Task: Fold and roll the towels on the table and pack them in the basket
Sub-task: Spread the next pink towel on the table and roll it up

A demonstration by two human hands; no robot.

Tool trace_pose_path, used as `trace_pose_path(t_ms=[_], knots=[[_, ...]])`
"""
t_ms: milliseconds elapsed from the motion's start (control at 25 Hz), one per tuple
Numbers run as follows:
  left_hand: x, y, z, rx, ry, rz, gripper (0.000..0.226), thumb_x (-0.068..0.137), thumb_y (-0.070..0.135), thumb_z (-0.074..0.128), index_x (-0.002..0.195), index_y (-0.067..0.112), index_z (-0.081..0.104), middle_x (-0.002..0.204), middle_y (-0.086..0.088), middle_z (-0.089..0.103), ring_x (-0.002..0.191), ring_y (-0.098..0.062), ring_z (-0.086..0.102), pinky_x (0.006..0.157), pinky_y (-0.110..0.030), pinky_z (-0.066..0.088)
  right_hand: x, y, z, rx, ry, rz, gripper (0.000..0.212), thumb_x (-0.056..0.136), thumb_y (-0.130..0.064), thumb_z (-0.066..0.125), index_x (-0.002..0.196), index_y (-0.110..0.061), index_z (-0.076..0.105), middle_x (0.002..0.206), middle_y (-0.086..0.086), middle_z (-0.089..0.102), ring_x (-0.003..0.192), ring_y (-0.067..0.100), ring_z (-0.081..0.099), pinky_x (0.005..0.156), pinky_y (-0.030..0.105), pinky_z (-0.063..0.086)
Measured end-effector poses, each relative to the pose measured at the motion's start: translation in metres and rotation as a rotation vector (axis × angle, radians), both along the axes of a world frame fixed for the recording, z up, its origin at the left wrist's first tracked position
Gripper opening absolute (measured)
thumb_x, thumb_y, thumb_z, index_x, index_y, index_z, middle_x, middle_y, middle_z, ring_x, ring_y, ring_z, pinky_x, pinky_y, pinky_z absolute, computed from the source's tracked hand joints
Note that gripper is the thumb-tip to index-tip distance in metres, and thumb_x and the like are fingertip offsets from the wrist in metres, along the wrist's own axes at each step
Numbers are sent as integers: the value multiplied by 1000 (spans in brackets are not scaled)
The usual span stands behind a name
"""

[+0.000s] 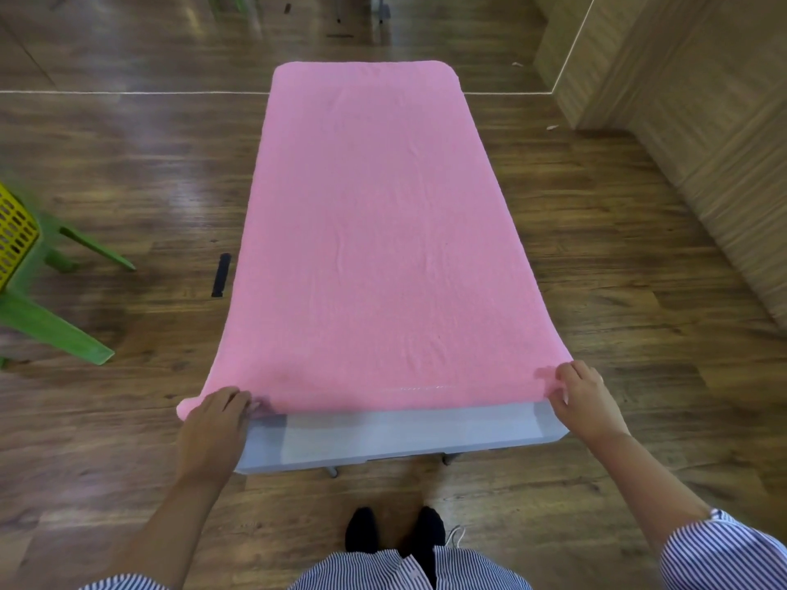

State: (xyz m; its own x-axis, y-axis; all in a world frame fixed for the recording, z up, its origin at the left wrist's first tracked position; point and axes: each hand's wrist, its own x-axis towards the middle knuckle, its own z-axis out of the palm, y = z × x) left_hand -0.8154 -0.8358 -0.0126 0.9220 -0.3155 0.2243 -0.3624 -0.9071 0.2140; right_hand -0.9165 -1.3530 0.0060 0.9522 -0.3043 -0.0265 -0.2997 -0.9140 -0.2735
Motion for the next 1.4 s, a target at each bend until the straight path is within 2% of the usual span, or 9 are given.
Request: trace_pose_path(t_ms=[160, 280, 400, 520, 720, 840, 960, 1160, 1400], knots=[[-3, 5, -7, -61, 90, -56, 32, 78, 29, 47, 96, 10, 66, 95, -1, 64, 89, -21, 56, 76, -34, 46, -7, -5, -1, 41, 27, -29, 23, 73, 4, 65, 95, -2, 69, 92, 10, 66, 92, 38, 58, 60, 42, 53], [-1, 11, -8, -54, 175, -28, 33, 70, 1, 67, 103, 8, 66, 103, -5, 66, 95, -29, 60, 80, -41, 50, -7, -4, 0, 90, 121, -31, 42, 73, 6, 64, 115, -1, 63, 116, 12, 61, 110, 35, 52, 82, 42, 50], [-3, 8, -6, -56, 180, 44, 40, 61, -14, 76, 95, 6, 70, 95, -8, 70, 86, -31, 65, 72, -44, 53, -4, -2, 2, 109, 160, -47, 44, 76, 11, 57, 119, 2, 59, 120, 18, 57, 114, 36, 49, 90, 41, 45], [-3, 9, -2, -46, 192, 41, 27, 65, -4, 78, 88, 9, 71, 87, -4, 71, 78, -29, 66, 67, -42, 53, -8, -1, 0, 105, 175, -37, 40, 79, 7, 56, 118, -1, 60, 119, 15, 58, 112, 33, 50, 86, 43, 48], [-4, 23, 3, -7, 244, 18, 8, 72, 22, 55, 77, 22, 60, 67, 9, 61, 58, -19, 56, 53, -28, 38, -5, -2, 1, 61, 213, 57, 33, 84, -9, 56, 116, -14, 64, 107, 5, 64, 102, 28, 55, 81, 43, 50], [0, 22, 7, -51, 191, 44, 16, 68, 3, 64, 78, 14, 59, 75, 3, 60, 66, -23, 56, 57, -30, 38, 3, -3, 6, 28, 175, 61, 36, 75, 5, 58, 109, -6, 64, 104, 9, 60, 99, 30, 55, 77, 43, 49], [-1, 17, 8, -56, 139, 49, 15, 69, 11, 53, 77, 7, 64, 81, -4, 64, 74, -29, 60, 61, -38, 46, 3, -2, 5, 25, 112, -9, 29, 69, 18, 58, 90, 2, 67, 93, 15, 61, 87, 41, 57, 66, 43, 49], [0, 14, 6, 16, 165, -5, 31, 62, 17, 52, 87, 3, 66, 85, -10, 69, 74, -33, 65, 62, -41, 52, 0, -1, 5, 5, 129, 33, 44, 68, 13, 64, 109, 0, 65, 107, 13, 65, 99, 38, 57, 84, 45, 48], [0, 19, 7, 74, 137, 18, 40, 72, 28, 38, 81, 6, 71, 70, -5, 68, 58, -30, 63, 54, -38, 48, 2, -1, 5, -101, 167, 79, 24, 68, 6, 66, 90, -3, 72, 73, 13, 66, 74, 37, 62, 77, 45, 48]])
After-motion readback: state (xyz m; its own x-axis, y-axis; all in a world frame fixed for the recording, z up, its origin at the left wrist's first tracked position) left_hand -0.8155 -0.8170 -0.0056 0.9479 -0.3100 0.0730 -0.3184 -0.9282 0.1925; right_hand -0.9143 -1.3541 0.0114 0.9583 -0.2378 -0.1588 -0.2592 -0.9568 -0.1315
